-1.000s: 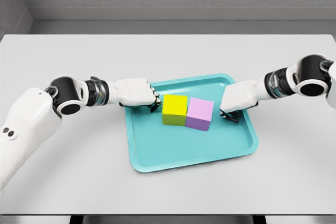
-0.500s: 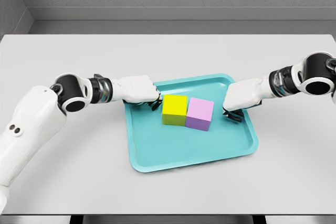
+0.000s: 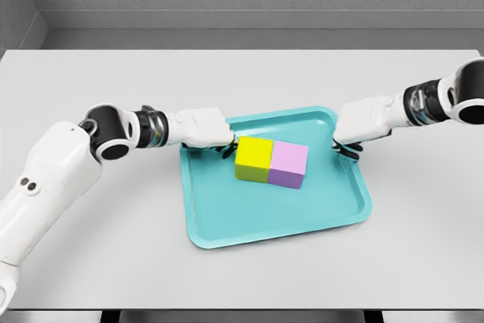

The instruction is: Push two cubes

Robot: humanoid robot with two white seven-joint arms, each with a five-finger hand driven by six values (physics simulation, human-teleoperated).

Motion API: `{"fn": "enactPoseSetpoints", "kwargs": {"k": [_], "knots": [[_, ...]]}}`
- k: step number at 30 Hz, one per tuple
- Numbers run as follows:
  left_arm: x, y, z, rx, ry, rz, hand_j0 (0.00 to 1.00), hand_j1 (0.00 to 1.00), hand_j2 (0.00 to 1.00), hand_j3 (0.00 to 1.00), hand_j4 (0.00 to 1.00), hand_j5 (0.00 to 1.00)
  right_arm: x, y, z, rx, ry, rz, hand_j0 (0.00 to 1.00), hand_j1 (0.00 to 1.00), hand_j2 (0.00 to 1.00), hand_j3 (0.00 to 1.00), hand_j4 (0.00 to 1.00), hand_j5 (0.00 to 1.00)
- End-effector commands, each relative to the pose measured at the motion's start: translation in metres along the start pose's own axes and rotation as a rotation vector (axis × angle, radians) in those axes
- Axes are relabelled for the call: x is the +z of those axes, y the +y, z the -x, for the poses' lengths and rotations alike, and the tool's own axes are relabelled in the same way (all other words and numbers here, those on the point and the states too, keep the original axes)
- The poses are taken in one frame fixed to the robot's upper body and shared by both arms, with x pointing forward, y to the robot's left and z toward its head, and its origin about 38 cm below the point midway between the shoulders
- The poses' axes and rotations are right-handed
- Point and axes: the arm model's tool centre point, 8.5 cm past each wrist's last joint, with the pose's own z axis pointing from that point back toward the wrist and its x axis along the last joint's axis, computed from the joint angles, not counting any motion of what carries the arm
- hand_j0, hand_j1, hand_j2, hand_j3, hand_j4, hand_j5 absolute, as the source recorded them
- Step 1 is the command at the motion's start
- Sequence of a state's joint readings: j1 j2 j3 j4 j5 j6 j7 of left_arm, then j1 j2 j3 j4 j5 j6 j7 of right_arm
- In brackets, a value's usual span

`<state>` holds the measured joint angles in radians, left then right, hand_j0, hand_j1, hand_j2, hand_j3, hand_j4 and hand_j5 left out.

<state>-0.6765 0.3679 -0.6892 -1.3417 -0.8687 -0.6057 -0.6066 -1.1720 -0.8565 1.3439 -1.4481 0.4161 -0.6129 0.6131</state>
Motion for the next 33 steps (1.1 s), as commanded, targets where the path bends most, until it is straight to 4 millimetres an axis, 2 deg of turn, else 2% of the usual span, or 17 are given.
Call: {"fn": "enactPoseSetpoints", "kwargs": {"k": [1,5,8,9,12,14,17,18,19,25,27,28,29,30,31,32,33], "knots": [[-0.004,0.001,-0.005,0.001,-0.021,0.000,0.44,0.44,0.44,0.44,0.44,0.44,0.004,0.002,0.000,0.000,0.008,-0.001,0.23,0.23,0.23,0.23,0.23,0.23],[-0.002,0.000,-0.003,0.001,-0.017,0.004,0.44,0.44,0.44,0.44,0.44,0.44,0.007,0.002,-0.001,0.003,0.009,0.001,0.26,0.26,0.26,0.26,0.26,0.26],[0.002,-0.002,0.000,0.003,-0.008,0.006,0.44,0.44,0.44,0.44,0.44,0.44,0.008,0.003,0.000,0.001,0.011,0.000,0.57,0.57,0.57,0.57,0.57,0.57],[0.004,-0.002,0.002,0.004,-0.004,0.003,0.44,0.44,0.44,0.44,0.44,0.44,0.013,0.008,0.002,-0.008,0.024,-0.006,0.61,0.61,0.61,0.61,0.61,0.61],[0.007,-0.001,0.004,0.002,0.000,0.002,0.44,0.44,0.44,0.44,0.44,0.44,0.035,0.017,0.012,-0.024,0.074,-0.019,0.62,0.62,0.62,0.62,0.62,0.62],[0.010,-0.002,0.005,0.002,0.004,0.003,0.44,0.44,0.44,0.44,0.44,0.44,0.050,0.017,0.020,-0.024,0.112,-0.020,0.59,0.59,0.59,0.59,0.59,0.59],[0.013,0.003,0.008,-0.004,0.008,-0.006,0.43,0.43,0.43,0.43,0.43,0.43,0.071,0.018,0.028,-0.028,0.160,-0.016,0.63,0.63,0.63,0.63,0.63,0.63],[0.013,0.006,0.007,-0.007,0.006,-0.011,0.43,0.43,0.43,0.43,0.43,0.43,0.081,0.014,0.033,-0.026,0.185,0.000,0.77,0.77,0.77,0.77,0.77,0.77],[0.013,0.007,0.007,-0.004,0.003,-0.017,0.43,0.43,0.43,0.43,0.43,0.43,0.085,0.010,0.034,-0.023,0.196,0.013,1.00,1.00,1.00,1.00,1.00,1.00],[0.030,0.022,0.007,-0.012,-0.018,-0.066,0.42,0.42,0.42,0.42,0.42,0.42,0.098,0.000,0.041,-0.023,0.228,0.057,1.00,1.00,1.00,1.00,1.00,1.00],[0.047,0.028,0.011,-0.017,-0.019,-0.084,0.42,0.42,0.42,0.42,0.42,0.42,0.100,-0.002,0.041,-0.024,0.229,0.067,1.00,1.00,1.00,1.00,1.00,1.00],[0.061,0.028,0.014,-0.020,-0.015,-0.089,0.43,0.43,0.43,0.43,0.43,0.43,0.100,-0.004,0.041,-0.022,0.230,0.070,1.00,1.00,1.00,1.00,1.00,1.00],[0.075,0.026,0.017,-0.011,-0.014,-0.093,0.47,0.47,0.47,0.47,0.47,0.47,0.100,-0.004,0.041,-0.022,0.230,0.070,1.00,1.00,1.00,1.00,1.00,1.00],[0.087,0.025,0.019,0.003,-0.018,-0.100,0.58,0.58,0.58,0.58,0.58,0.58,0.101,-0.004,0.041,-0.026,0.228,0.072,1.00,1.00,1.00,1.00,1.00,1.00],[0.097,0.025,0.019,0.002,-0.017,-0.099,0.76,0.76,0.76,0.76,0.76,0.76,0.104,-0.002,0.042,-0.029,0.235,0.070,1.00,1.00,1.00,1.00,1.00,1.00],[0.121,0.025,0.020,-0.007,-0.009,-0.095,0.95,0.95,0.95,0.95,0.95,0.95,0.104,0.000,0.042,-0.032,0.237,0.068,1.00,1.00,1.00,1.00,1.00,1.00],[0.149,0.016,0.032,0.007,0.042,-0.072,1.00,1.00,1.00,1.00,1.00,1.00,0.106,0.000,0.043,-0.032,0.240,0.067,1.00,1.00,1.00,1.00,1.00,1.00]]}}
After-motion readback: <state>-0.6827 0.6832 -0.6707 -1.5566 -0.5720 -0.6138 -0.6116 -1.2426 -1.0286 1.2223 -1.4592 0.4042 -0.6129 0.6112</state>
